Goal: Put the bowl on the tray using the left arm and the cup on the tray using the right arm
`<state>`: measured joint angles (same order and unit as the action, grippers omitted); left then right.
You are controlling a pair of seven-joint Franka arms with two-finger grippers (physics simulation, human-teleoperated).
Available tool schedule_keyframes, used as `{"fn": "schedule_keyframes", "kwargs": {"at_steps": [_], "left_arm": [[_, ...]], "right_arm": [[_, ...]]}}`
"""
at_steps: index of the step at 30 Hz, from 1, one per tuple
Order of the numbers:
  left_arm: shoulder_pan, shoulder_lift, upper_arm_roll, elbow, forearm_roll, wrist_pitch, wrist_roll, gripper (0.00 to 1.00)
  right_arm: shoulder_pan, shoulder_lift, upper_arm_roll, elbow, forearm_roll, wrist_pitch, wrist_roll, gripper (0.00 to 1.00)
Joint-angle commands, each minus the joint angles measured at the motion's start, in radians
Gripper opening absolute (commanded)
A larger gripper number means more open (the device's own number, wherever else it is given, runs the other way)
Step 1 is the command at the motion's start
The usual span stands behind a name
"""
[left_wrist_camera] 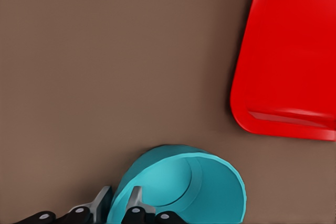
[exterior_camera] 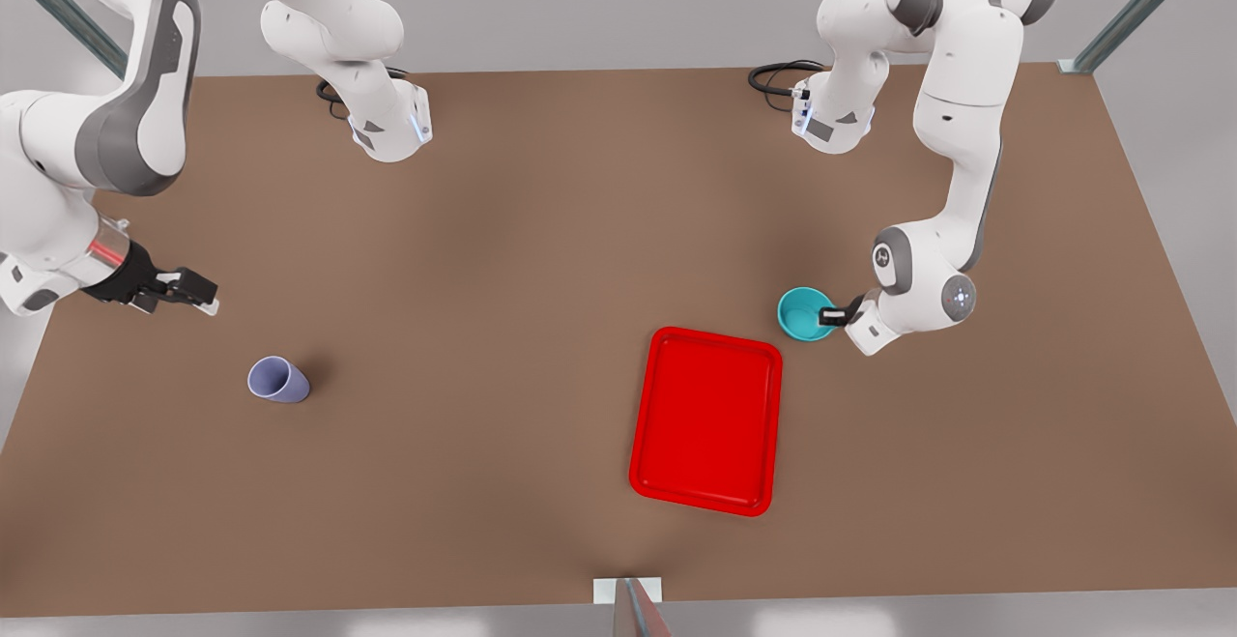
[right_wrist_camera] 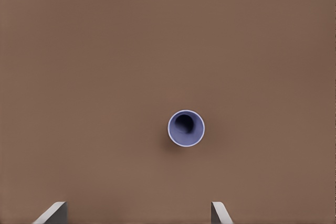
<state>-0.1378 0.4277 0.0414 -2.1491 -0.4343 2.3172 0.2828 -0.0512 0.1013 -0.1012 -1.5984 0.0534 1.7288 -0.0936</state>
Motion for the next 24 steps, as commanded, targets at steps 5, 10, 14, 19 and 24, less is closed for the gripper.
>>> {"fn": "schedule_keyframes", "kwargs": {"at_steps": [5,10,14,19,24], "left_arm": [[-0.003,0.008,0.0,0.002,0.002,0.004,-0.001,0.24],[-0.005,0.006,0.014,0.018,0.005,-0.013,-0.004,0.21],[-0.009,-0.007,0.057,0.084,0.051,-0.151,0.001,0.21],[-0.065,0.065,0.055,0.379,0.051,-0.285,-0.201,0.21],[-0.174,0.209,0.051,0.623,0.052,-0.334,-0.441,0.21]], "right_arm": [[0.001,0.0,-0.002,0.0,0.0,0.0,-0.002,1.0],[0.001,0.001,-0.003,0.0,0.0,0.0,-0.003,1.0],[0.001,0.001,-0.003,0.0,0.0,0.0,-0.003,1.0],[0.001,0.012,-0.005,0.003,0.0,0.0,-0.003,1.0],[-0.004,0.063,-0.005,0.031,-0.001,-0.015,-0.021,1.0]]}}
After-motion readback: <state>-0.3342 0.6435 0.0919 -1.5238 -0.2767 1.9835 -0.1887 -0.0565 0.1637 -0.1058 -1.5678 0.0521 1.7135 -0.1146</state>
